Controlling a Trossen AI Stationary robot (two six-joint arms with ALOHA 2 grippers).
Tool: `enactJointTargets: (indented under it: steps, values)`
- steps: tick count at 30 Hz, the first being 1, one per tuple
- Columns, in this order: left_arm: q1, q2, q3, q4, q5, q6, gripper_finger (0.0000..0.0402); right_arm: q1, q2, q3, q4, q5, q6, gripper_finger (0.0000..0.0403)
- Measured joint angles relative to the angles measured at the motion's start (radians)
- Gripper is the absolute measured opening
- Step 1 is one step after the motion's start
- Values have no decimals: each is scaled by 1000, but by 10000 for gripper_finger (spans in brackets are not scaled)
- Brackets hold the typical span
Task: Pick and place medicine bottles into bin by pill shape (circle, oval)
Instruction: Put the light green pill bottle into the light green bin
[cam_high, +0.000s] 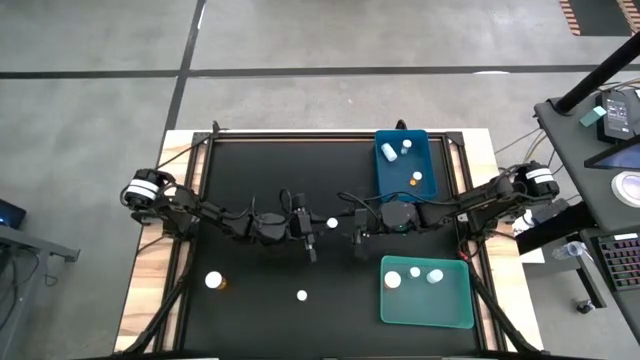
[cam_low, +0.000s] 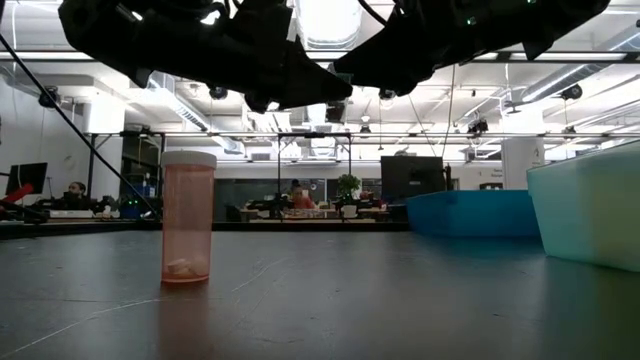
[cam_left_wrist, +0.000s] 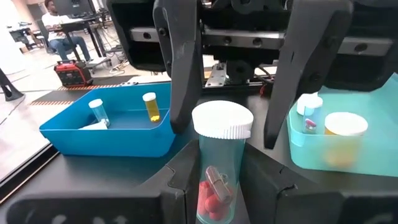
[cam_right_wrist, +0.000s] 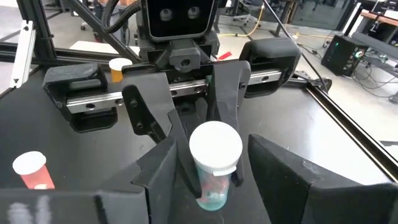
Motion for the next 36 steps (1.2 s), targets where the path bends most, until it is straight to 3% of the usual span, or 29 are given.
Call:
enactJointTargets:
  steps: [13,25,30,36]
  values:
    - [-2,0,1,0,4,-1,82,0,0,-1,-2,0,3,107]
    - [-9,0,1,0,4,-2,153,0,-23,-2,-39,0,4,111]
    - [-20,-9,0,-15,7,3,167,2,-122,10,-211,-31,46,112]
    - [-27,-78,-4,-87,7,7,168,51,-273,86,-627,-138,168,109]
